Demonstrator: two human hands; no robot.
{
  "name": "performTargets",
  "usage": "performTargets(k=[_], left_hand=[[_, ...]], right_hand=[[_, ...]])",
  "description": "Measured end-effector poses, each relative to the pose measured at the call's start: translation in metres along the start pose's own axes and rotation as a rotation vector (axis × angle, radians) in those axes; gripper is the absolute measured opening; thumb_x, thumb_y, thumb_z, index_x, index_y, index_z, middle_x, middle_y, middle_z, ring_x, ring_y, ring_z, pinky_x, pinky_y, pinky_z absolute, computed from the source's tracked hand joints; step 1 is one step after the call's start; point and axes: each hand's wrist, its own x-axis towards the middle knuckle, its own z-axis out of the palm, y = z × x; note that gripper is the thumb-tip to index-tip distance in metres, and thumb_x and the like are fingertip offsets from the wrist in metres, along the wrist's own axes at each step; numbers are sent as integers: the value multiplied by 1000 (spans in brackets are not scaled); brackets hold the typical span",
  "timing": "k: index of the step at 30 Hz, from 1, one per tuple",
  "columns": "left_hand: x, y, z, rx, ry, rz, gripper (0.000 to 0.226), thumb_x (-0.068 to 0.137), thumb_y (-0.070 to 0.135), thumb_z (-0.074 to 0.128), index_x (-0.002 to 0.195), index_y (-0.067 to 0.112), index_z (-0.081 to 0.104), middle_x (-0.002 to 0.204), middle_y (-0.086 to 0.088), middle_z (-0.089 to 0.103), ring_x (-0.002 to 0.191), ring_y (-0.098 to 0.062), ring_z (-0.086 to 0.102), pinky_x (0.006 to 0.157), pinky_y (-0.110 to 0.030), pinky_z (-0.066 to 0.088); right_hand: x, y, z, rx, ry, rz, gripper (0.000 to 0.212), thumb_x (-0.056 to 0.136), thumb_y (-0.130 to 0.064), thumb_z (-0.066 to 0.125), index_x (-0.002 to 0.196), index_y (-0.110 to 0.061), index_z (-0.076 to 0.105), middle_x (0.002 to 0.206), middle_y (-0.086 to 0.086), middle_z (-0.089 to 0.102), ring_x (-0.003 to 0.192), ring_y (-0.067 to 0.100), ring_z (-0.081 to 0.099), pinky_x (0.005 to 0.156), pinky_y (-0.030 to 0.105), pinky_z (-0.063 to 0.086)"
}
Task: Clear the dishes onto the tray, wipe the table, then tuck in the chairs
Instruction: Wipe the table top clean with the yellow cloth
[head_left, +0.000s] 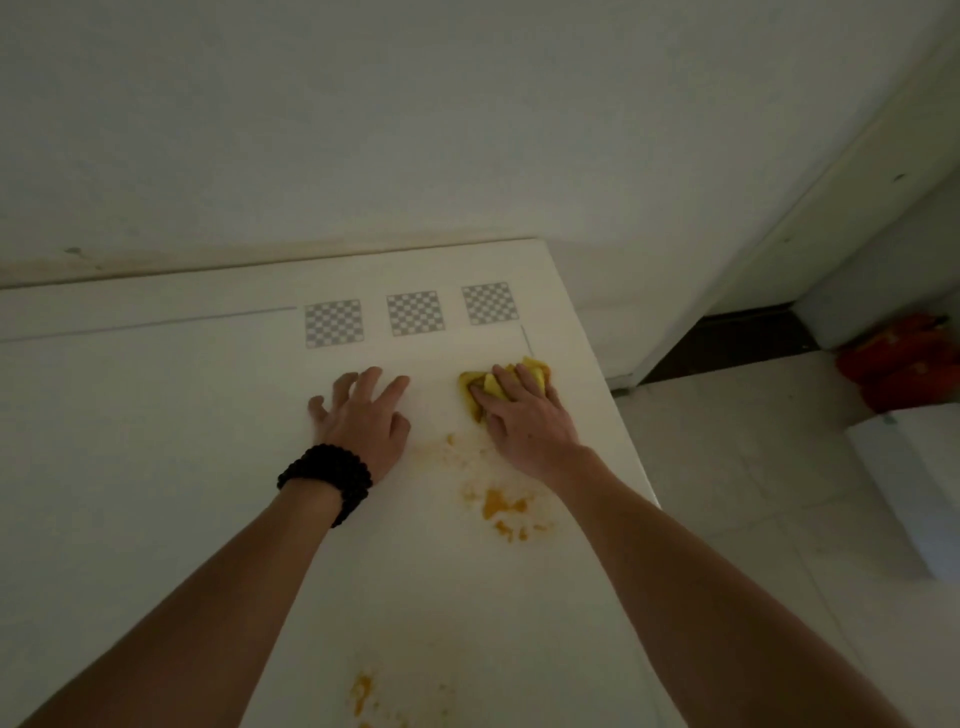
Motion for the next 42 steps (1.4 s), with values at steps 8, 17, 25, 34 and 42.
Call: performTargets(k=[8, 17, 25, 34, 42], left_hand=[[2, 53, 4, 9, -1, 80, 49, 96, 29, 37, 145, 33, 35, 156, 2, 26, 142, -25, 19, 109, -57, 24], [-49, -45, 2, 75, -82, -201, 52, 95, 29, 41, 146, 33, 29, 155, 0, 20, 140, -27, 18, 104, -59, 28], [-72, -82, 2, 5, -176, -273, 49, 100, 49, 26, 147, 52, 14, 161, 4, 1, 145, -37, -4, 104, -77, 13], [-66, -85, -2, 15, -268, -271, 51, 99, 54, 27, 146, 56, 8, 161, 8, -4, 145, -37, -5, 103, -77, 15], [-65, -82, -2, 25, -292, -299, 51, 100, 52, 24, 146, 56, 2, 162, 9, -8, 146, -36, -8, 104, -77, 12]], right_hand=[[-20, 34, -4, 137, 55, 412, 51, 101, -38, 34, 152, -41, 31, 167, -1, 13, 153, 29, 2, 122, 55, 4], [-23, -15, 0, 155, 91, 811, 58, 97, -25, 38, 154, -31, 27, 165, 9, 13, 150, 40, 6, 115, 65, 12], [-13, -128, 22, 79, -13, 544, 58, 99, -33, 38, 155, -31, 25, 166, 10, 10, 150, 44, 6, 114, 68, 16], [-25, -122, 31, -75, -33, -122, 55, 97, -43, 29, 151, -40, 34, 165, -2, 20, 153, 31, 10, 119, 56, 15], [-41, -90, 26, -64, 2, -92, 53, 97, -43, 29, 149, -40, 39, 164, -2, 26, 152, 30, 16, 119, 51, 21]])
